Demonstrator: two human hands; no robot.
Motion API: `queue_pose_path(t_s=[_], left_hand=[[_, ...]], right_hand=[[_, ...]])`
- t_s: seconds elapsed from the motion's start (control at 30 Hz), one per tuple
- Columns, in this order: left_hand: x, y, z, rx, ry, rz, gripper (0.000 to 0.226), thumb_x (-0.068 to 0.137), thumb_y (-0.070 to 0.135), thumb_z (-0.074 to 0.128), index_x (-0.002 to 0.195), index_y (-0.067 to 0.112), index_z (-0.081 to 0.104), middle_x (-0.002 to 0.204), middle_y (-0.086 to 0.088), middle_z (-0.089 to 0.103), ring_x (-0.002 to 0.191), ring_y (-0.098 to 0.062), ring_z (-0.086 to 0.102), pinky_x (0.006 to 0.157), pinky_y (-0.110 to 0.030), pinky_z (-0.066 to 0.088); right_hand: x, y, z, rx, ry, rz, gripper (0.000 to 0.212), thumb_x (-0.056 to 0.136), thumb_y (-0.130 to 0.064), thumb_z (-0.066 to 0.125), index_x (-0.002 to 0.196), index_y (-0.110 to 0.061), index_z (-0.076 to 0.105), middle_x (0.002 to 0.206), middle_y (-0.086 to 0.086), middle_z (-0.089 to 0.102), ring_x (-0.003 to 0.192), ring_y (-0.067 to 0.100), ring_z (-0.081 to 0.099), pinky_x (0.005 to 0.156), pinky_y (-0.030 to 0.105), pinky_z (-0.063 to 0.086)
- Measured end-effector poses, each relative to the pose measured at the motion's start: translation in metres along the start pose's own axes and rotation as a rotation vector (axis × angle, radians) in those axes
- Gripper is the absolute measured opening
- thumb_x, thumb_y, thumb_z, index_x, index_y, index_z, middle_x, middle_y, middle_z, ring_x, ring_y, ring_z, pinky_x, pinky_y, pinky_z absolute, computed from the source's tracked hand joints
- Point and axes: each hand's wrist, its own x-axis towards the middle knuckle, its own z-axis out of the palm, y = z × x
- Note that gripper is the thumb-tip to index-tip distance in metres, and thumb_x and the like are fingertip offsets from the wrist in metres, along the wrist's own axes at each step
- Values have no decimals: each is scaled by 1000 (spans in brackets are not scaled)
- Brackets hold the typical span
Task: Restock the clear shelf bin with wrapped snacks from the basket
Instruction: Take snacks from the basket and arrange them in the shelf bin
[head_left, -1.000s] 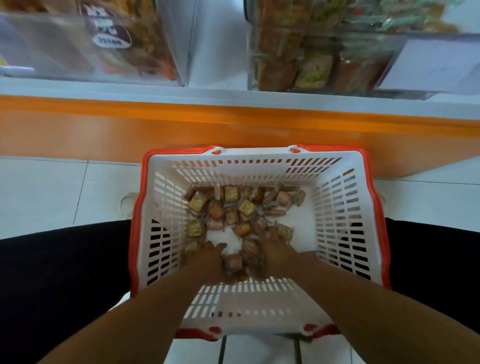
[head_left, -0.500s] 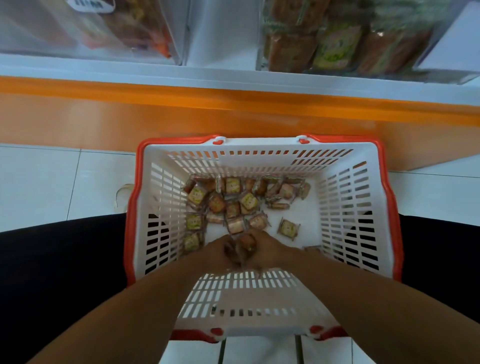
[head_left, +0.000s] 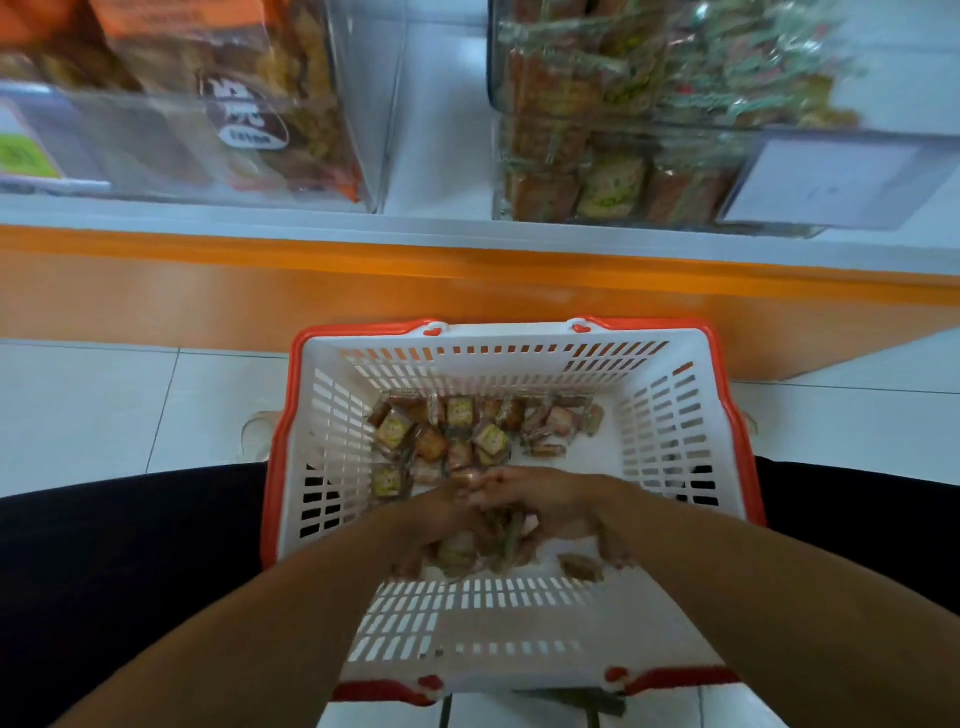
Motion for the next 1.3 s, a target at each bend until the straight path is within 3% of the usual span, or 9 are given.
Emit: queue_pose_path(t_s=[0.1, 0.2, 0.37, 0.5, 0.63, 0.73, 1.0, 1.17, 1.3], left_hand=[[-22, 30, -7, 19, -37, -55, 55, 63, 17, 83, 117, 25, 73, 123, -7, 71, 113, -32, 66, 97, -54, 54], [-50, 66, -11, 114, -42, -39, 52, 68, 24, 81, 119, 20, 71, 126, -10, 69, 116, -33, 64, 103, -52, 51], [-98, 121, -22, 33, -116, 48, 41, 80, 6, 73, 117, 24, 71, 120, -3, 73, 96, -15, 73, 66, -28, 58], [-153, 179, -30, 197, -18, 261, 37, 87, 6, 70, 119, 24, 62, 121, -4, 67, 108, -15, 62, 80, -20, 53], [-211, 215, -22, 339, 85, 455, 75, 59, 36, 94, 123, 51, 59, 118, 23, 68, 103, 0, 68, 81, -30, 61], [-232, 227, -15, 333, 266, 453, 82, 55, 33, 97, 127, 34, 56, 117, 0, 70, 99, -20, 71, 76, -48, 61], [-236, 233, -17, 48, 316, 477, 55, 64, 11, 91, 111, 22, 65, 84, -9, 79, 71, -23, 74, 62, -31, 57], [-238, 243, -19, -18, 362, 526, 45, 67, 14, 90, 105, 20, 67, 80, -9, 78, 61, -20, 70, 54, -24, 51], [-241, 241, -18, 18, 384, 576, 39, 70, 18, 88, 102, 24, 67, 81, -10, 78, 66, -19, 71, 56, -23, 53]], right_hand=[[-29, -20, -1, 65, 78, 9, 54, 91, -48, 64, 139, -24, 55, 152, 1, 38, 128, 31, 49, 84, 48, 58], [-66, -46, 9, -49, 153, -33, 35, 98, -34, 58, 132, -28, 59, 147, 0, 43, 121, 22, 50, 91, 48, 56], [-144, -88, 37, -92, 243, -198, 67, 92, -19, 68, 146, -38, 34, 119, -10, 65, 103, 12, 61, 72, 40, 60], [-215, -122, 59, -138, 352, -276, 51, 88, -21, 73, 136, -19, 56, 129, -3, 62, 117, 19, 57, 95, 44, 51], [-273, -144, 79, 15, 250, -436, 45, 92, -17, 68, 132, -1, 56, 97, 5, 72, 83, 17, 70, 67, 31, 57], [-290, -150, 93, 38, 208, -559, 25, 93, -17, 67, 116, -8, 69, 103, 5, 72, 92, 19, 69, 84, 39, 58], [-287, -166, 94, 167, 276, -689, 45, 97, -9, 57, 141, -15, 49, 115, 1, 71, 113, 22, 65, 103, 43, 48], [-293, -168, 76, 198, 323, -744, 65, 92, 5, 59, 149, -17, 38, 91, 5, 76, 91, 21, 73, 80, 35, 58], [-294, -165, 74, 156, 351, -709, 76, 86, 6, 66, 151, -23, 36, 110, 6, 71, 77, 20, 72, 58, 30, 56]])
